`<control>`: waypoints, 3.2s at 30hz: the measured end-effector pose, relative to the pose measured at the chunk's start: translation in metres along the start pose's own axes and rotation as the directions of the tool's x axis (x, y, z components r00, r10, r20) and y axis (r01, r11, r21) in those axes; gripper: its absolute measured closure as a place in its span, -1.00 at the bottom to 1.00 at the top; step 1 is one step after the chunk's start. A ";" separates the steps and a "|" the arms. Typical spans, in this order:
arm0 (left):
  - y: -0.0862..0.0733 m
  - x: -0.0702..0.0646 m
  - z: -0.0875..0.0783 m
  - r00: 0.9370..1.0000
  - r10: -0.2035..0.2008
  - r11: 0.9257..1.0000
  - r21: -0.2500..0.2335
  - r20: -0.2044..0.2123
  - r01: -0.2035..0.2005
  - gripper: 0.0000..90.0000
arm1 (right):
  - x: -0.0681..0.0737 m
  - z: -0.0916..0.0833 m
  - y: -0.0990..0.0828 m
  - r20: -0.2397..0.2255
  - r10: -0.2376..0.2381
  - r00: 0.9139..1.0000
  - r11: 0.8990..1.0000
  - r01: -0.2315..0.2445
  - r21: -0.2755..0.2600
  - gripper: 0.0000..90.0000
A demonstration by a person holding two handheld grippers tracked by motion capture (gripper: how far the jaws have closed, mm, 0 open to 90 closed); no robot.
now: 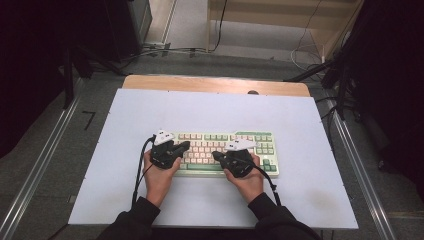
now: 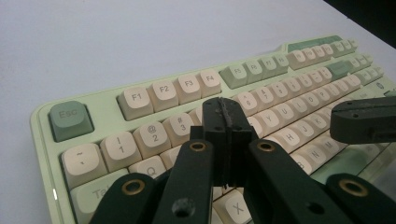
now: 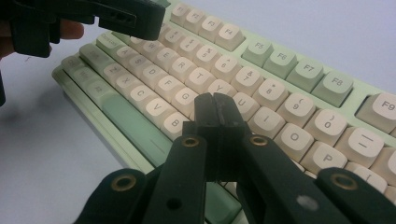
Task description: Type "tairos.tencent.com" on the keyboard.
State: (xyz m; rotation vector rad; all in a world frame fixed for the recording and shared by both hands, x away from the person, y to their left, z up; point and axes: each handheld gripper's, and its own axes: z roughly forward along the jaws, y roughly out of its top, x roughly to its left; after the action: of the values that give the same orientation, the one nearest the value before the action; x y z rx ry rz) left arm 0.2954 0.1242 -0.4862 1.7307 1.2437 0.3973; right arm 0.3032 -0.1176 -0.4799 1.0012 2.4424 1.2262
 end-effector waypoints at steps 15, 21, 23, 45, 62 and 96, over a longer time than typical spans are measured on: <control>0.000 0.000 -0.001 1.000 0.001 1.000 -0.006 0.001 -0.001 1.00 | 0.001 0.001 0.000 -0.002 -0.004 1.000 1.000 0.004 0.002 0.96; 0.000 0.001 -0.002 1.000 0.001 1.000 -0.005 0.001 -0.001 1.00 | 0.002 0.002 0.000 -0.004 -0.006 1.000 1.000 0.006 0.003 0.96; 0.000 0.001 -0.002 1.000 0.002 1.000 -0.005 0.000 -0.002 1.00 | 0.002 0.002 0.000 -0.004 -0.006 1.000 1.000 0.006 0.003 0.96; 0.000 0.001 -0.002 1.000 0.001 1.000 -0.006 0.000 -0.001 1.00 | 0.005 0.007 -0.001 -0.008 -0.014 1.000 1.000 0.014 0.015 0.96; 0.000 0.000 -0.002 1.000 0.001 1.000 -0.006 0.003 -0.001 1.00 | 0.005 0.010 -0.002 -0.002 -0.017 1.000 1.000 0.017 0.025 0.96; 0.005 -0.019 0.019 0.998 0.026 0.999 0.020 0.054 -0.027 1.00 | -0.004 -0.001 0.000 0.008 0.008 1.000 1.000 -0.008 -0.003 0.96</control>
State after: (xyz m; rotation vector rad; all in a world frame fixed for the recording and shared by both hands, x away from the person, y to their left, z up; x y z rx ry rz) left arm 0.3033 0.0982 -0.4871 1.7656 1.1912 0.3520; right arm 0.3062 -0.1208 -0.4794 1.0147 2.4315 1.2259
